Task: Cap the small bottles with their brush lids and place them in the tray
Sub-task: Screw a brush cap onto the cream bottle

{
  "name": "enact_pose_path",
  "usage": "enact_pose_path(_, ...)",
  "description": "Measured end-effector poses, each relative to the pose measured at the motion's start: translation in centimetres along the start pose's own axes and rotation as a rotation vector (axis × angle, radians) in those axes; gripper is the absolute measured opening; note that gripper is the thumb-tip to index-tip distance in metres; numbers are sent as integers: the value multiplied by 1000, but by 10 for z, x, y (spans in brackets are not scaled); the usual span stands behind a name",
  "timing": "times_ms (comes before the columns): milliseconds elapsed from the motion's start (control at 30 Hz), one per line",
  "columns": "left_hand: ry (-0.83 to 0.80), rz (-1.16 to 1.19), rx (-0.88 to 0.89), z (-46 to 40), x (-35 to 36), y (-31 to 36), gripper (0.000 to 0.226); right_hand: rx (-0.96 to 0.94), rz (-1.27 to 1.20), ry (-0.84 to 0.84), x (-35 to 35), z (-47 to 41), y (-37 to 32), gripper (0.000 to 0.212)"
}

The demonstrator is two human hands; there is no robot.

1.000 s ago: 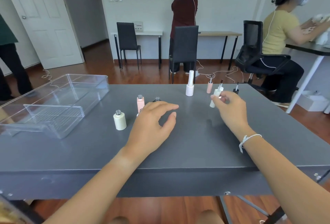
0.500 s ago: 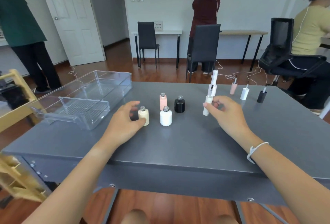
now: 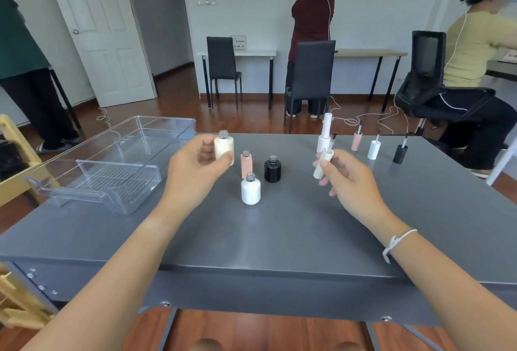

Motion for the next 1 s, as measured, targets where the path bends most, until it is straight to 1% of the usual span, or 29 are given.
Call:
enact_pose_path(133, -105, 101, 124, 5, 21, 41, 26, -41, -97, 29, -10, 1, -8, 25)
enact_pose_path(300, -243, 173, 154, 27, 63, 56, 27, -30, -335, 63, -36, 1, -16, 31)
enact_pose_path(400, -310, 170, 162, 37, 86, 54, 30, -1, -497, 68, -47, 3, -17, 23)
enact_pose_path(533, -360, 188, 111, 40, 104, 44, 28, 23, -652, 111, -51, 3, -16, 17)
enact_pose_path(600, -371, 189, 94, 41, 108, 39, 27, 23, -667, 109, -49, 2, -16, 15)
enact_pose_path(767, -366, 138, 108, 40, 111, 34, 26, -2, -592, 92, -42, 1, -15, 27)
enact_pose_path(900, -366, 115, 123, 37, 111, 31, 25, -9, -507, 82, -40, 2, -15, 19)
enact_pose_path(1000, -360, 107, 139, 36, 112, 30, 27, -19, -438, 93, -41, 1, -14, 18)
Point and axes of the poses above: each hand's wrist, its own z-axis away from the middle knuckle, its own x-axis out of the palm, y = z × x, the point moved 5 cm from there along -z, towards the middle knuckle, and after that the axes turned 13 degrees about -z, right-handed, at the moved point
